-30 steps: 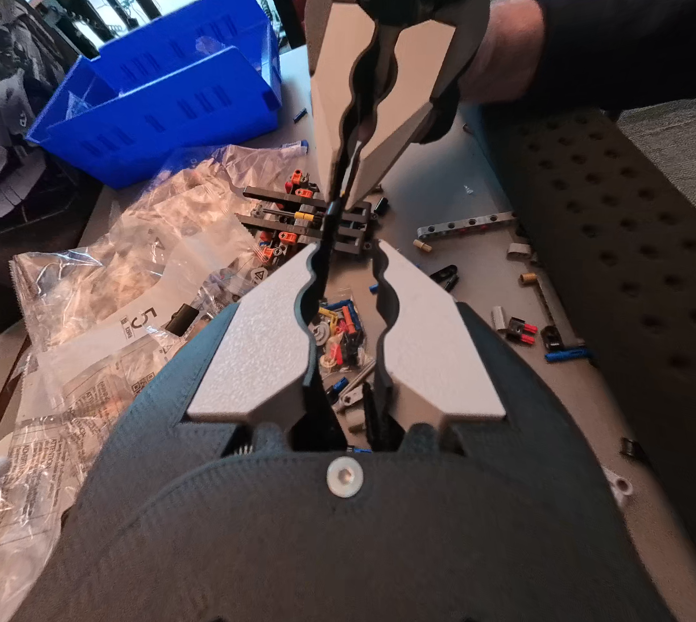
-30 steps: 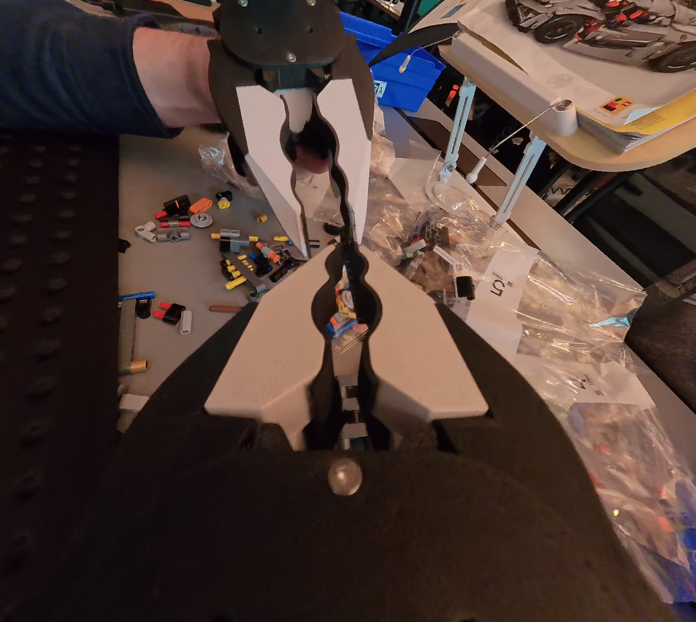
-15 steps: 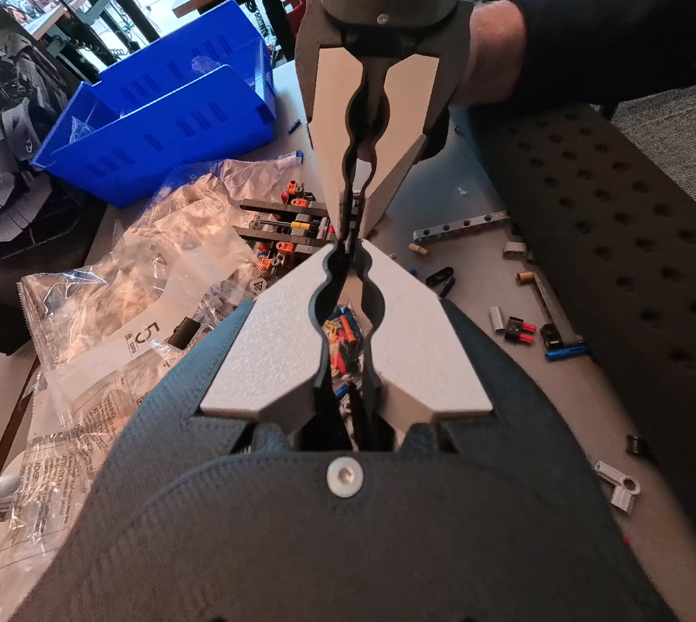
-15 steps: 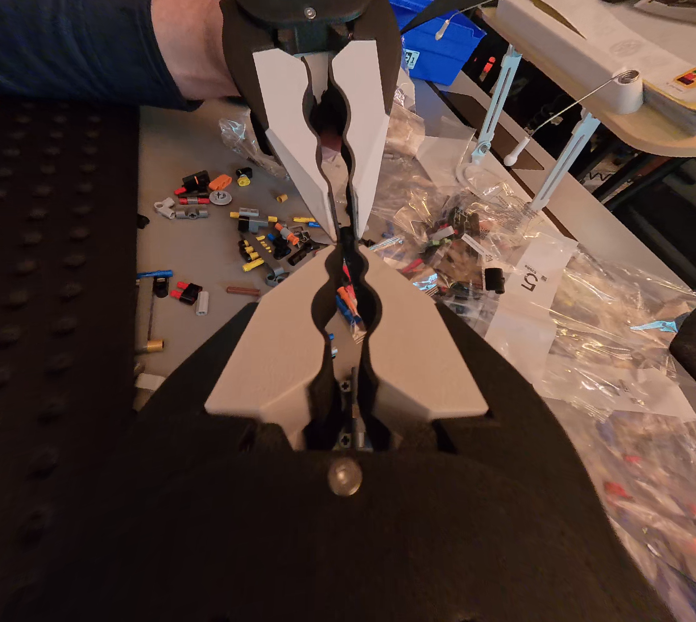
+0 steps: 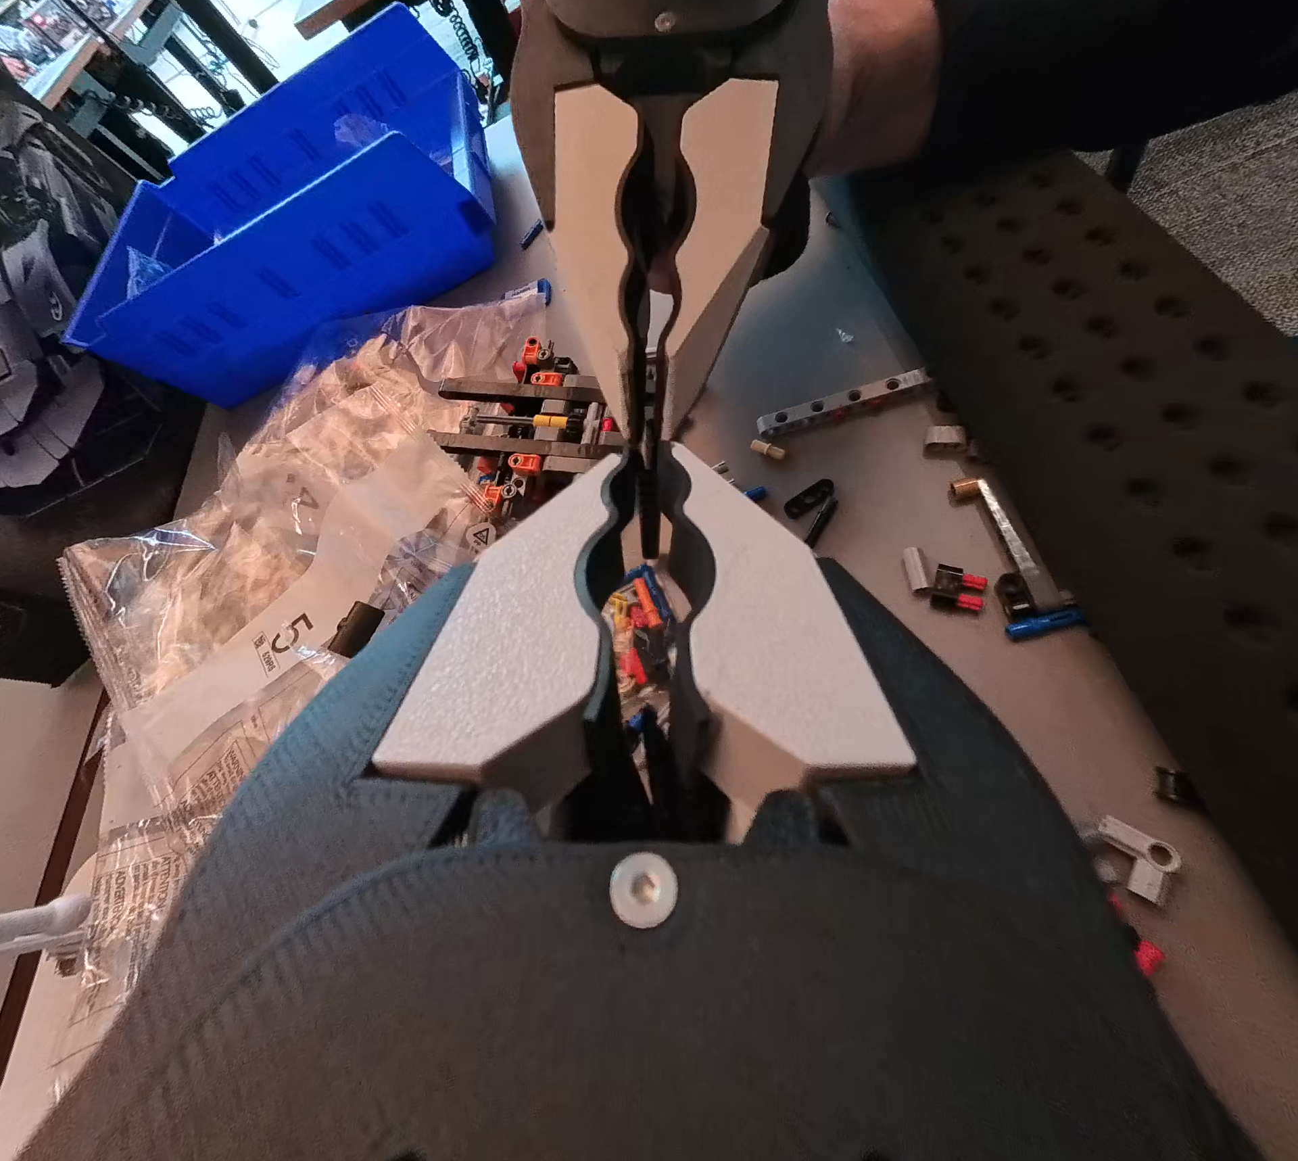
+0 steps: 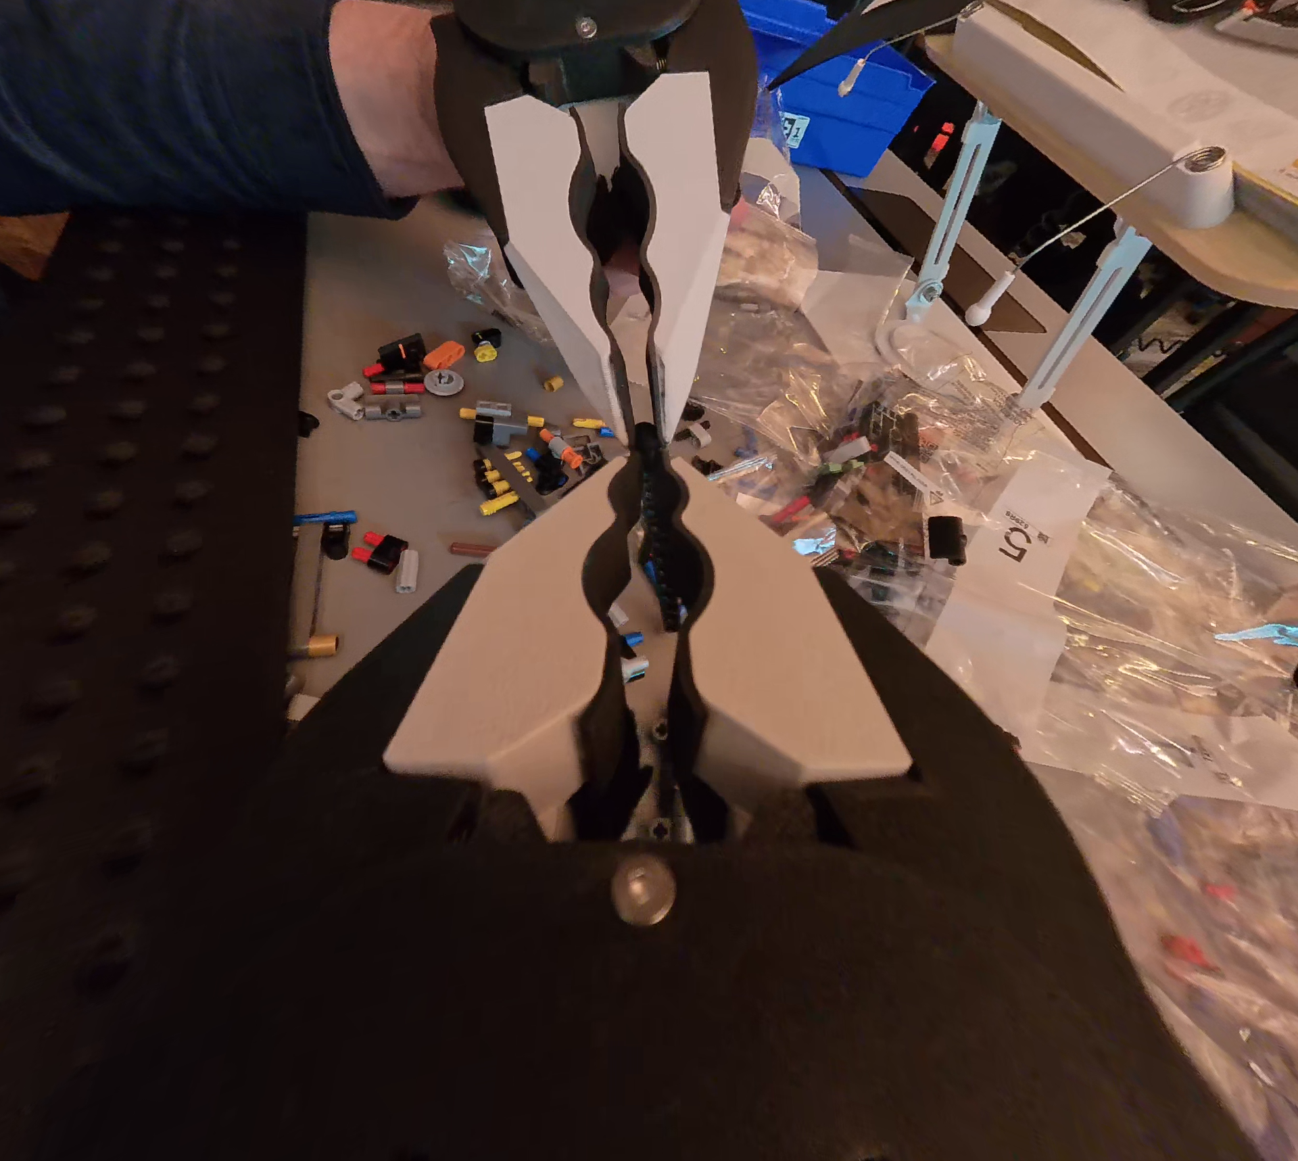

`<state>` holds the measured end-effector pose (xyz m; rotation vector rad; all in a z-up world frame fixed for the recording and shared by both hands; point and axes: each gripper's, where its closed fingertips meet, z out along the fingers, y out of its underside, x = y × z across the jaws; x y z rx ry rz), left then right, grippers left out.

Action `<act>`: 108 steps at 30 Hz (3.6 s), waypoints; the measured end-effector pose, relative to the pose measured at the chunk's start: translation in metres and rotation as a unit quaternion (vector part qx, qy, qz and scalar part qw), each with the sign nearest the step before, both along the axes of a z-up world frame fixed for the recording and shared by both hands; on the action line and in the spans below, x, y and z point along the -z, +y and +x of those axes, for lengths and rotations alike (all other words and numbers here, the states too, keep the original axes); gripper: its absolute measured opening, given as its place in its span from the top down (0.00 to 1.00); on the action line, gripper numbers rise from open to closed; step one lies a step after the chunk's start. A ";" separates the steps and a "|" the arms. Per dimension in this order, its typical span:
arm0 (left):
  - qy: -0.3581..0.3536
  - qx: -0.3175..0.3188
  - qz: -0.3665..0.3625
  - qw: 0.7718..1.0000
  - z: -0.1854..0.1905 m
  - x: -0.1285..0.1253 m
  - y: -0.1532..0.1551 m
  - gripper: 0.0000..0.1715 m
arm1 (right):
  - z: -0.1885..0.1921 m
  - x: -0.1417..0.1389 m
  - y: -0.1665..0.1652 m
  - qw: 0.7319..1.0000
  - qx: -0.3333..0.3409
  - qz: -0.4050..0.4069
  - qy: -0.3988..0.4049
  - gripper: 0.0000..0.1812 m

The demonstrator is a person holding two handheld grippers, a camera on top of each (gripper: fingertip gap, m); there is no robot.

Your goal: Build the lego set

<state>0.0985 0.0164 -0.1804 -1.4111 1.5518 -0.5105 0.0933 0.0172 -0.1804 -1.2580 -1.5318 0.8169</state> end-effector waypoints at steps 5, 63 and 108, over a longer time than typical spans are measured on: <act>0.002 0.005 -0.002 1.000 0.000 0.000 -0.003 0.98 | 0.000 0.000 -0.002 1.000 -0.008 -0.006 0.000 1.00; -0.035 -0.195 -0.028 0.980 -0.075 -0.012 0.065 0.92 | 0.013 0.021 0.041 0.994 0.102 0.015 -0.048 0.98; 0.163 -0.477 -0.124 0.855 -0.255 0.086 0.109 0.70 | -0.092 0.025 0.077 0.992 0.083 0.027 -0.087 0.98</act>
